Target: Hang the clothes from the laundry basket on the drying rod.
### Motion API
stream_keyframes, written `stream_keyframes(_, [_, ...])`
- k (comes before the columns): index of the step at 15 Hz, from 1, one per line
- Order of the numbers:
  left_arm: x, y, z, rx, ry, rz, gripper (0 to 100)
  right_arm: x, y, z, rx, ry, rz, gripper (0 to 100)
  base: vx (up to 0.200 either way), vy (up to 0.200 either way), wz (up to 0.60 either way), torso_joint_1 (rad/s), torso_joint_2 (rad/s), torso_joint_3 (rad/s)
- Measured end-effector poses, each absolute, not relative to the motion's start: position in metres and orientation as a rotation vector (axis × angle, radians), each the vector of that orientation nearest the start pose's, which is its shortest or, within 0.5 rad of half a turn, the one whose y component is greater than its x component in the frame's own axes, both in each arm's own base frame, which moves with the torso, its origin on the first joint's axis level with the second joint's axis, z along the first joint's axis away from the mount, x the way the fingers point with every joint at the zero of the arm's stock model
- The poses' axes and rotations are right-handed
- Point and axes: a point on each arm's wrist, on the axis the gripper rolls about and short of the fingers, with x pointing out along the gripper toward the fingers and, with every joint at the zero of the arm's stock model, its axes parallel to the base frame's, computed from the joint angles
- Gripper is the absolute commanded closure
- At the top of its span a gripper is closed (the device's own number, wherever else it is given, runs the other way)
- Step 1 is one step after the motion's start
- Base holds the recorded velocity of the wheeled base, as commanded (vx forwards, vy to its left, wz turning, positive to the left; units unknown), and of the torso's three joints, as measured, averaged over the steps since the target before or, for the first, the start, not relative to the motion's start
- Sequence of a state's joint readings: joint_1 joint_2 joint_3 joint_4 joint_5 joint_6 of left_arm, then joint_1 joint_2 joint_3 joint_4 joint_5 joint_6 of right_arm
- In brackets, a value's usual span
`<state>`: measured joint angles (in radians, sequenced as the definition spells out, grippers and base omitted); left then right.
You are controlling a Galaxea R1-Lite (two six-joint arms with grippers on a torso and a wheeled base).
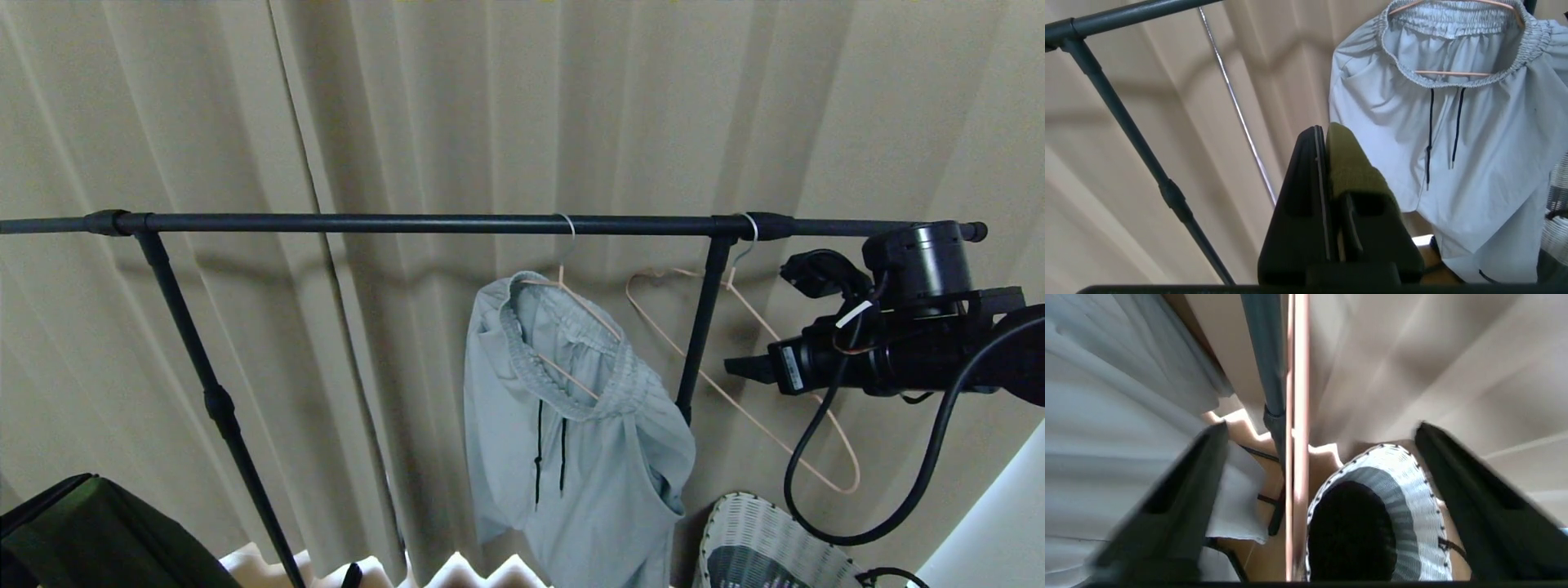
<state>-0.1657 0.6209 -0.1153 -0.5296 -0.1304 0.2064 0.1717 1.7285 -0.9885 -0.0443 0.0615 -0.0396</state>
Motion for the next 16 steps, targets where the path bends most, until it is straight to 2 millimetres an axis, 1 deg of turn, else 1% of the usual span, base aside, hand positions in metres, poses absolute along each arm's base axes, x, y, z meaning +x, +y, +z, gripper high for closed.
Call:
stream_keyframes(6, [0.046, -0.011, 0.158, 0.205, -0.056, -0.292, 100, 0.298, 0.053, 0.169, -0.076, 0.690, 0.228, 100, 0.000, 0.000, 0.00, 0.000, 0.00, 0.000])
stream_keyframes(9, [0.046, -0.011, 0.158, 0.205, -0.056, -0.291, 100, 0.291, 0.051, 0.174, -0.044, 0.638, 0.198, 100, 0.000, 0.000, 0.00, 0.000, 0.00, 0.000])
stream_keyframes(12, [0.046, -0.011, 0.158, 0.205, -0.054, -0.292, 100, 0.277, 0.048, 0.176, -0.019, 0.549, 0.186, 100, 0.000, 0.000, 0.00, 0.000, 0.00, 0.000])
stream_keyframes(16, [0.045, -0.011, 0.156, 0.205, -0.051, -0.294, 100, 0.251, 0.042, 0.177, -0.014, 0.520, 0.180, 100, 0.000, 0.000, 0.00, 0.000, 0.00, 0.000])
